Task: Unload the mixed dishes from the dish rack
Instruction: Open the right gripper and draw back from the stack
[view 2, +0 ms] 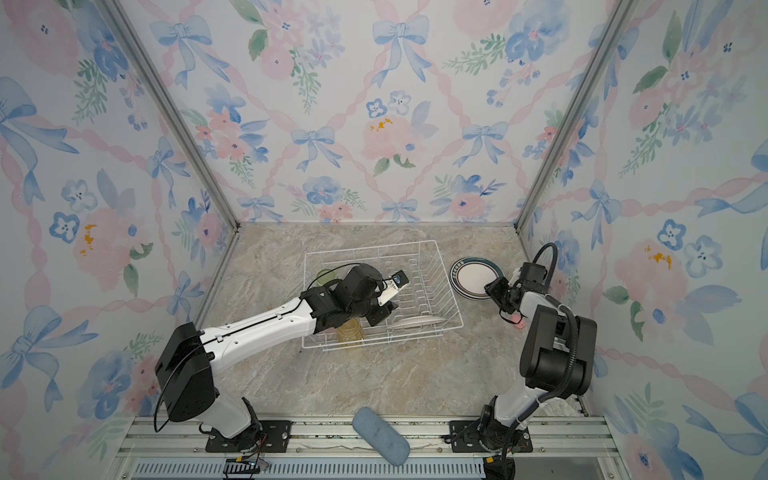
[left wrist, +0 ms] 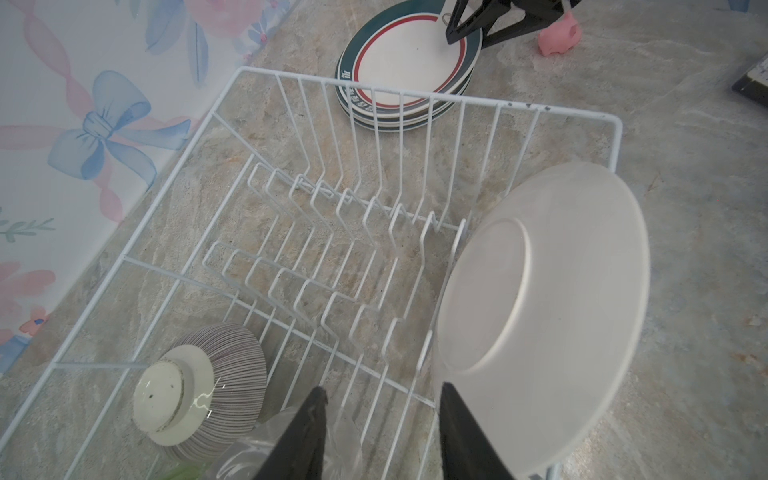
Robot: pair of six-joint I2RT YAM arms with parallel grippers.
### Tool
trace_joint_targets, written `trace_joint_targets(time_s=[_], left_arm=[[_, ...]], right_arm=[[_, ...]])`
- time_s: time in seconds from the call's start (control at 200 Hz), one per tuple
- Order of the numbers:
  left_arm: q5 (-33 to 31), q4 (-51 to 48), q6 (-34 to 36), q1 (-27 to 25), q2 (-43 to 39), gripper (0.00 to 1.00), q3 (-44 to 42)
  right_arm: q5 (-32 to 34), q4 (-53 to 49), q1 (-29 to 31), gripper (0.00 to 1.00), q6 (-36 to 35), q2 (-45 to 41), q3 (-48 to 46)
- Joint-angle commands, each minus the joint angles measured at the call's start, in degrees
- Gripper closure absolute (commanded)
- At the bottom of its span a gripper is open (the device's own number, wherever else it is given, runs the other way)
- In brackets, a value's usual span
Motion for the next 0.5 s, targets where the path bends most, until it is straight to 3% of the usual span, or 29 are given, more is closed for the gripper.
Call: trace_joint_targets(time_s=[0.0, 0.315, 0.495], left_arm=[[-0.5, -0.8, 0.8, -0.2, -2.0, 0.58, -0.8], [0.6, -1.6, 0.6, -0.3, -2.4, 0.58, -0.5], [0.5, -4.3, 1.6, -2.8, -2.2, 0.58, 1.7]], right_arm=[[1.5, -3.4, 0.7, 0.49, -1.5, -2.7, 0.5], [2.0, -5.3, 0.9, 0.46, -2.2, -5.6, -0.1], [2.4, -8.5, 1.0, 0.45, -3.8, -11.4, -0.8]])
